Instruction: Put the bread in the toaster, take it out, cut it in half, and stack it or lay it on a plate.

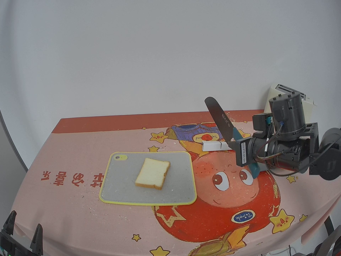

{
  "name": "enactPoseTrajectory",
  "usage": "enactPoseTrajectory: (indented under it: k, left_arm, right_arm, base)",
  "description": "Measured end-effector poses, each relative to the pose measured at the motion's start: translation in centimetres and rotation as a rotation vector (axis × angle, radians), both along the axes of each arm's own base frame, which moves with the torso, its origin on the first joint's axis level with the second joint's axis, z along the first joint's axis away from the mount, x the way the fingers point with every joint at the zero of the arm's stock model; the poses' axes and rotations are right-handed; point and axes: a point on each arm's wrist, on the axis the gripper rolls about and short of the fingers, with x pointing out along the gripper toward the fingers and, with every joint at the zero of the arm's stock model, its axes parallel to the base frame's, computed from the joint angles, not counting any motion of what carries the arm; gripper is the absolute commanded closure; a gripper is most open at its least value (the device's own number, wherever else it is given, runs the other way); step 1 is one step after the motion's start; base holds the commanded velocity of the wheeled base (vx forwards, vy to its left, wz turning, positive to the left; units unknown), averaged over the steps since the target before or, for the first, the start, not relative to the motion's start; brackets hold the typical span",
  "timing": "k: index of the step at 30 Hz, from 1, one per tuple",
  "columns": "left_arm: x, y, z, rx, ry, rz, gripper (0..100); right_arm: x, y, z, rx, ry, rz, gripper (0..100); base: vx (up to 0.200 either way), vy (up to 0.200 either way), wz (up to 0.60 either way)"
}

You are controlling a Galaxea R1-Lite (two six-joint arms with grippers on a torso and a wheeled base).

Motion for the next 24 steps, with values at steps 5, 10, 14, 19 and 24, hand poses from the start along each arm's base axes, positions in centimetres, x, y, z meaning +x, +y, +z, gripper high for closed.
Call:
enactPoseTrajectory:
  k: [5, 10, 14, 19, 24]
  left_arm:
    - [0.0, 0.0, 0.0, 0.0, 0.001, 0.0, 0]
    - [0.0, 0.0, 0.0, 0.0, 0.0, 0.0, 0]
    - [0.0, 0.0, 0.0, 0.0, 0.0, 0.0, 0]
    - [0.0, 0.0, 0.0, 0.0, 0.0, 0.0, 0]
    - [0.0, 0.0, 0.0, 0.0, 0.0, 0.0, 0]
  right_arm:
    - [-1.4, 0.0, 0.4, -0.021, -0.019, 0.049, 100]
    - [-3.2, 0.9, 0.5, -0.023, -0.022, 0.118, 100]
    - [-4.4, 1.5, 0.3, -0.027, -0.018, 0.163, 100]
    - [-6.2, 1.5, 0.4, -0.015, -0.033, 0.212, 100]
    - [-7.1, 1.0, 0.7, -0.018, -0.058, 0.252, 100]
  base:
    - [0.0, 0.0, 0.0]
    - [0.0, 0.0, 0.0]
    - [0.0, 0.0, 0.0]
    - [0.0, 0.0, 0.0]
    - [0.0, 0.0, 0.0]
